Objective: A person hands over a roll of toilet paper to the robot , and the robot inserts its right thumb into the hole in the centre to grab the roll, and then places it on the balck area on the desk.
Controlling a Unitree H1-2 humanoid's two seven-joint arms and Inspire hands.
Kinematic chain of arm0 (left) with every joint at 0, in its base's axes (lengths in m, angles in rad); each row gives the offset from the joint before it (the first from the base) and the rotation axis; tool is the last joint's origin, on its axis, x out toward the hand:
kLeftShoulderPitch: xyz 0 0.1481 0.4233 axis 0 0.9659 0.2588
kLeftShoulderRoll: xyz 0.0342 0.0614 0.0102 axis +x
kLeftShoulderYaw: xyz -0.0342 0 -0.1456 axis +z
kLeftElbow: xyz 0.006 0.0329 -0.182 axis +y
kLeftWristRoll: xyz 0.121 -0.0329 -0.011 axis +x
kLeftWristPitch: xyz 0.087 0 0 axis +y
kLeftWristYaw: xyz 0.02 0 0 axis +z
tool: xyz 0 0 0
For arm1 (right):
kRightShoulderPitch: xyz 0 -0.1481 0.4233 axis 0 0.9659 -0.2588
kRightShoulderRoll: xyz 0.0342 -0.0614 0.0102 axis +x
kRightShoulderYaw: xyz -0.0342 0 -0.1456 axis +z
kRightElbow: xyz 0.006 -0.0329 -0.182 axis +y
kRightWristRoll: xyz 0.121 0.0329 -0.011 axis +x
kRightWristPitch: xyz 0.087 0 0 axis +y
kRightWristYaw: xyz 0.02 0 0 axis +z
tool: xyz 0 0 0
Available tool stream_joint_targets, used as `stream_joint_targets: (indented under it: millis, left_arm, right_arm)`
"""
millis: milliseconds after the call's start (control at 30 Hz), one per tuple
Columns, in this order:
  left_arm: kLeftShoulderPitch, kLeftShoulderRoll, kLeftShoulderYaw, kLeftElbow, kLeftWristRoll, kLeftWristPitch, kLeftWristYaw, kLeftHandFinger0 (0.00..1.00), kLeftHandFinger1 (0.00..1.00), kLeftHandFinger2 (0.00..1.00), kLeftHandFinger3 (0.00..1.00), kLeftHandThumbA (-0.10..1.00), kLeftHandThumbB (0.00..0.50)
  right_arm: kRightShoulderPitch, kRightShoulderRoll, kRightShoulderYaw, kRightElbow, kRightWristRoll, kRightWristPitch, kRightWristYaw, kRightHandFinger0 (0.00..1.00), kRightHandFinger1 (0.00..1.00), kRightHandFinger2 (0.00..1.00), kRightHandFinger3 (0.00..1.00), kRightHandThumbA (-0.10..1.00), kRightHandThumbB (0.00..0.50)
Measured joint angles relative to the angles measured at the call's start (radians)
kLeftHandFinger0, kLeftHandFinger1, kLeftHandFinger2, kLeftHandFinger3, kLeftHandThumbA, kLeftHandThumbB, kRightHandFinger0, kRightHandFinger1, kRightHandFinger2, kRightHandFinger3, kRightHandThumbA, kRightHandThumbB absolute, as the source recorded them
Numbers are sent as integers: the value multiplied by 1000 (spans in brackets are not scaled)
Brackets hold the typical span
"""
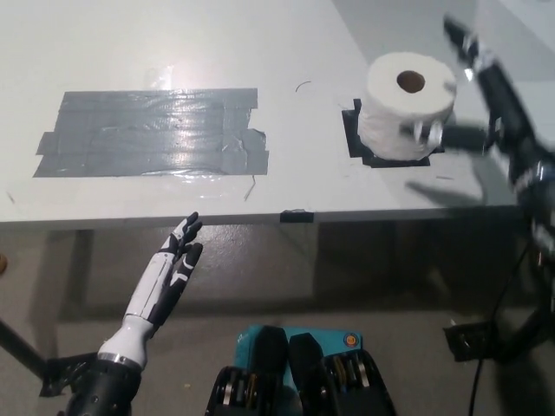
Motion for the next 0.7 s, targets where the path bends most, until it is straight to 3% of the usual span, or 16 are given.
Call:
stream_joint_targets:
  millis: [133,167,333,367,400,567,700]
  left_arm:
    - [-3,0,0,2,0,0,0,1000,1000,1000,1000,1000,221]
    - [-5,0,0,3,0,0,0,1000,1000,1000,1000,1000,229]
    - [-22,-1,1,8,0,0,0,1000,1000,1000,1000,1000,223]
    - [-26,-1,1,9,-1,0,0,1000,1000,1000,1000,1000,217]
    - [-30,-1,2,11,-1,0,0,1000,1000,1000,1000,1000,205]
    - [-63,-3,20,27,-7,-4,3,1000,1000,1000,1000,1000,229]
    - [-68,-7,30,26,-15,-8,5,1000,1000,1000,1000,1000,221]
  right_arm:
    - [133,33,10,-122,3,3,0,1000,1000,1000,1000,1000,396]
    - [171,43,13,-160,5,4,1,1000,1000,1000,1000,1000,354]
    - [326,68,28,-338,18,2,1,1000,1000,1000,1000,1000,281]
    - [352,70,30,-369,22,1,1,1000,1000,1000,1000,1000,244]
    - [376,74,31,-405,26,-1,1,1000,1000,1000,1000,1000,284]
    - [465,83,36,-569,55,-56,2,1000,1000,1000,1000,1000,281]
    - [482,82,35,-501,87,-114,6,1000,1000,1000,1000,1000,262]
